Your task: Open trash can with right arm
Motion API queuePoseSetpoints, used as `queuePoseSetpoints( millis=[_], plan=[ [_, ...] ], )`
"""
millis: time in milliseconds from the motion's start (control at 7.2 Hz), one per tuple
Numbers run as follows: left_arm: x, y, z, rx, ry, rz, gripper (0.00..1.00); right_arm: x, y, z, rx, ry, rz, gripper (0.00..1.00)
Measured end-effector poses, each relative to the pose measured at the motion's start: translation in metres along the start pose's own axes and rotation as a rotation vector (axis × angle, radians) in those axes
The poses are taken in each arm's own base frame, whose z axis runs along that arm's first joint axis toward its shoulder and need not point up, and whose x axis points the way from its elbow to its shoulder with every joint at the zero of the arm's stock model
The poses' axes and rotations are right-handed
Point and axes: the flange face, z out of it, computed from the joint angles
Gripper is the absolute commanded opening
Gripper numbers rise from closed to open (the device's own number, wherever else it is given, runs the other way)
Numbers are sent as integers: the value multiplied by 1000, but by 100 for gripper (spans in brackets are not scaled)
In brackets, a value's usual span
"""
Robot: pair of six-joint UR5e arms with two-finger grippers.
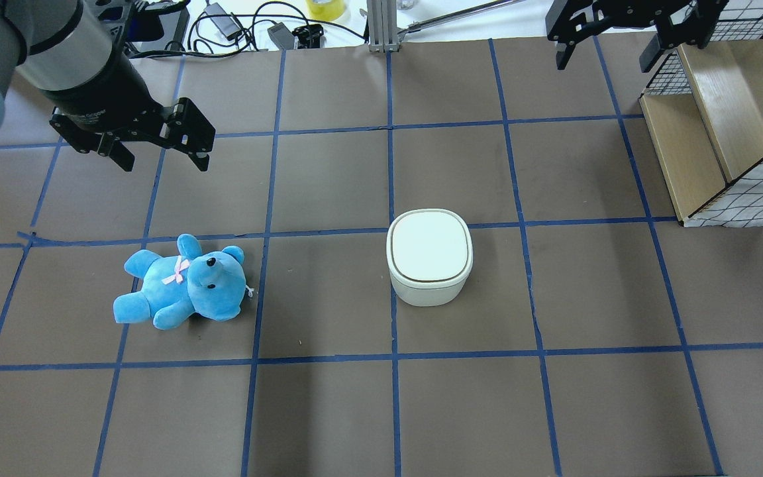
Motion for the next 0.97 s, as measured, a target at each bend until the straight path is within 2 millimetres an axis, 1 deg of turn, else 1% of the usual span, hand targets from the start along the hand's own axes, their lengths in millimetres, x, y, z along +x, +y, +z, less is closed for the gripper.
queuePoseSetpoints(
  millis=[278, 417, 556, 694, 833, 972],
  plan=[
    [0, 0, 0, 0, 0, 0, 100, 0, 1, 0, 0, 1, -2, 100],
    [0, 0, 0, 0, 0, 0, 100, 0, 2, 1, -4, -1, -4, 87],
    [0, 0, 0, 0, 0, 0, 100, -3, 3, 4, -11, -10, -5, 47],
    [0, 0, 0, 0, 0, 0, 100, -13, 5, 11, -25, -22, -16, 8],
    [0, 0, 0, 0, 0, 0, 100, -33, 12, 19, -38, -29, -35, 0],
    [0, 0, 0, 0, 0, 0, 100, -58, 20, 28, -57, -35, -30, 0]
  ],
)
